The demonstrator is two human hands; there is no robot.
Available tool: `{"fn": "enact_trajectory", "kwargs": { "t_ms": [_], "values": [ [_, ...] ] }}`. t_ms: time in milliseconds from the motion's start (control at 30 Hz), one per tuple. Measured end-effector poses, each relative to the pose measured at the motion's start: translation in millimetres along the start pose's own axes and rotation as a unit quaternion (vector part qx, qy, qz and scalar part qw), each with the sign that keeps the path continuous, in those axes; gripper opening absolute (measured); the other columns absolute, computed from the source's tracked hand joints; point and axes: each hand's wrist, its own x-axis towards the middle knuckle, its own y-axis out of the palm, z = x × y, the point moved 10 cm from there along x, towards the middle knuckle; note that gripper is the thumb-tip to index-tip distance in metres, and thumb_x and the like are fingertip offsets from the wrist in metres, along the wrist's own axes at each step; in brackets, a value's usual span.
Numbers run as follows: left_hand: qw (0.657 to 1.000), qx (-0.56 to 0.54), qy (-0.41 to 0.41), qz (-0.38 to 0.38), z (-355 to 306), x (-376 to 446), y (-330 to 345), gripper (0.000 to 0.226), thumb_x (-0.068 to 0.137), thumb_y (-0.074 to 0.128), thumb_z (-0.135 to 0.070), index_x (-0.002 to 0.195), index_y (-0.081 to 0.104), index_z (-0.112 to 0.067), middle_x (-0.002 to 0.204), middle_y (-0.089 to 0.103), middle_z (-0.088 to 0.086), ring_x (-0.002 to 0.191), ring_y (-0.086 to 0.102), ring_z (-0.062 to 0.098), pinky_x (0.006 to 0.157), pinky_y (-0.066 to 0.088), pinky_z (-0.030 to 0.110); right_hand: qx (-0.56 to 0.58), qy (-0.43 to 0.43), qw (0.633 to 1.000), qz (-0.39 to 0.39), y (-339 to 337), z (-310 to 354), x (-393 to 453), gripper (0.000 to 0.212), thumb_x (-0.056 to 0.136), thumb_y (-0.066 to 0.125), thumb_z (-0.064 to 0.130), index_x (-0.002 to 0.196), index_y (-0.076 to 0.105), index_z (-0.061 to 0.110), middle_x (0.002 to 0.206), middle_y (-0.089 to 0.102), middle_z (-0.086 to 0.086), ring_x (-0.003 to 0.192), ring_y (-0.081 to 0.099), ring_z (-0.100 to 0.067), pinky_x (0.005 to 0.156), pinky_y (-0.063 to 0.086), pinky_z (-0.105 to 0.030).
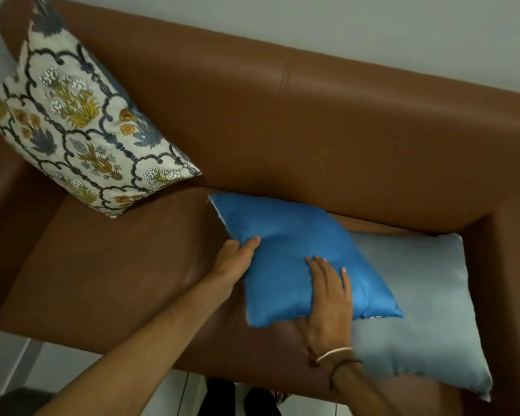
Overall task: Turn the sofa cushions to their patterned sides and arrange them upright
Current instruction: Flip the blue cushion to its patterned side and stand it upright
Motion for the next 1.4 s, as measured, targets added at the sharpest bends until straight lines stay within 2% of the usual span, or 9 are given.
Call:
{"fn": "enact_trajectory", "kwargs": {
  "t_ms": [100, 200, 300, 367, 533, 800, 1167, 1233, 1400],
  "values": [
    [0.993, -0.008, 0.108, 0.049, -90, -39, 2, 0.037, 0.099, 0.057, -0.043, 0.076, 0.07, -0.016, 0.058, 0.071, -0.005, 0.052, 0.064, 0.004, 0.05, 0.049, 0.021, 0.233, 0.09, 0.968, -0.023, -67, -28, 44, 0.061, 0.065, 0.075, 0.025, 0.122, 0.068, 0.006, 0.116, 0.074, -0.012, 0.109, 0.069, -0.027, 0.101, 0.05, -0.045],
    [0.945, 0.132, 0.292, 0.061, -158, -66, -11, 0.045, 0.076, 0.077, -0.057, 0.11, 0.064, -0.032, 0.108, 0.07, -0.016, 0.099, 0.063, -0.005, 0.081, 0.047, 0.007, 0.391, 0.09, 0.916, 0.022, -109, -37, 93, 0.043, 0.07, 0.084, -0.012, 0.109, 0.071, -0.001, 0.102, 0.075, -0.014, 0.09, 0.072, -0.014, 0.08, 0.059, -0.035],
    [0.815, 0.408, 0.411, 0.022, -190, -79, -18, 0.116, 0.055, 0.073, -0.084, 0.151, 0.029, -0.035, 0.154, 0.039, -0.005, 0.143, 0.037, 0.014, 0.118, 0.029, 0.036, 0.419, 0.053, 0.901, 0.098, -134, -37, 124, 0.051, 0.063, 0.083, -0.019, 0.1, 0.073, 0.014, 0.098, 0.078, 0.0, 0.083, 0.074, 0.001, 0.073, 0.064, -0.024],
    [0.736, 0.518, 0.435, 0.016, -195, -70, -18, 0.134, 0.049, 0.065, -0.094, 0.158, 0.017, -0.031, 0.159, 0.037, 0.0, 0.146, 0.036, 0.018, 0.122, 0.025, 0.048, 0.452, 0.047, 0.878, 0.149, -130, -34, 135, 0.054, 0.06, 0.085, -0.014, 0.1, 0.072, 0.019, 0.094, 0.081, 0.006, 0.089, 0.076, -0.005, 0.071, 0.062, -0.02],
    [0.798, 0.496, 0.33, 0.097, -167, -13, -29, 0.107, 0.051, 0.081, -0.078, 0.136, 0.045, -0.025, 0.121, 0.071, -0.004, 0.106, 0.069, 0.021, 0.082, 0.057, 0.047, 0.427, 0.068, 0.883, 0.18, -82, -20, 159, 0.039, 0.063, 0.088, -0.005, 0.094, 0.078, 0.017, 0.095, 0.082, 0.004, 0.09, 0.078, -0.015, 0.072, 0.061, -0.022],
    [0.877, 0.365, 0.282, 0.134, -191, 75, -74, 0.098, 0.048, 0.093, -0.064, 0.131, 0.049, -0.037, 0.12, 0.067, -0.023, 0.104, 0.063, -0.012, 0.094, 0.059, 0.035, 0.371, 0.083, 0.91, 0.165, -60, 10, 249, 0.047, 0.062, 0.093, 0.02, 0.106, 0.078, 0.009, 0.103, 0.081, 0.002, 0.095, 0.077, -0.016, 0.084, 0.063, -0.032],
    [0.897, 0.361, 0.242, 0.082, -194, 137, -91, 0.104, 0.053, 0.095, -0.051, 0.14, 0.046, -0.024, 0.137, 0.062, 0.0, 0.125, 0.059, 0.022, 0.104, 0.051, 0.053, 0.208, 0.116, 0.971, -0.005, -57, 4, 291, 0.079, 0.059, 0.088, 0.063, 0.119, 0.068, 0.015, 0.117, 0.073, -0.001, 0.108, 0.067, -0.016, 0.095, 0.056, -0.034],
    [0.875, 0.392, 0.282, 0.025, -197, 119, -92, 0.109, 0.062, 0.09, -0.053, 0.151, 0.036, -0.023, 0.148, 0.05, 0.007, 0.135, 0.049, 0.027, 0.11, 0.044, 0.055, 0.2, 0.102, 0.974, -0.021, -64, -1, 274, 0.083, 0.067, 0.08, 0.07, 0.129, 0.061, 0.018, 0.124, 0.069, 0.001, 0.111, 0.063, -0.012, 0.095, 0.053, -0.028],
    [0.694, 0.533, 0.462, -0.142, -197, 23, -57, 0.076, 0.089, 0.071, -0.023, 0.154, 0.036, -0.01, 0.155, 0.039, 0.023, 0.14, 0.042, 0.041, 0.11, 0.039, 0.06, 0.081, 0.066, 0.994, -0.035, -77, -30, 205, 0.072, 0.084, 0.071, 0.061, 0.136, 0.054, 0.014, 0.13, 0.062, -0.011, 0.12, 0.06, -0.03, 0.099, 0.052, -0.048]
  ]
}}
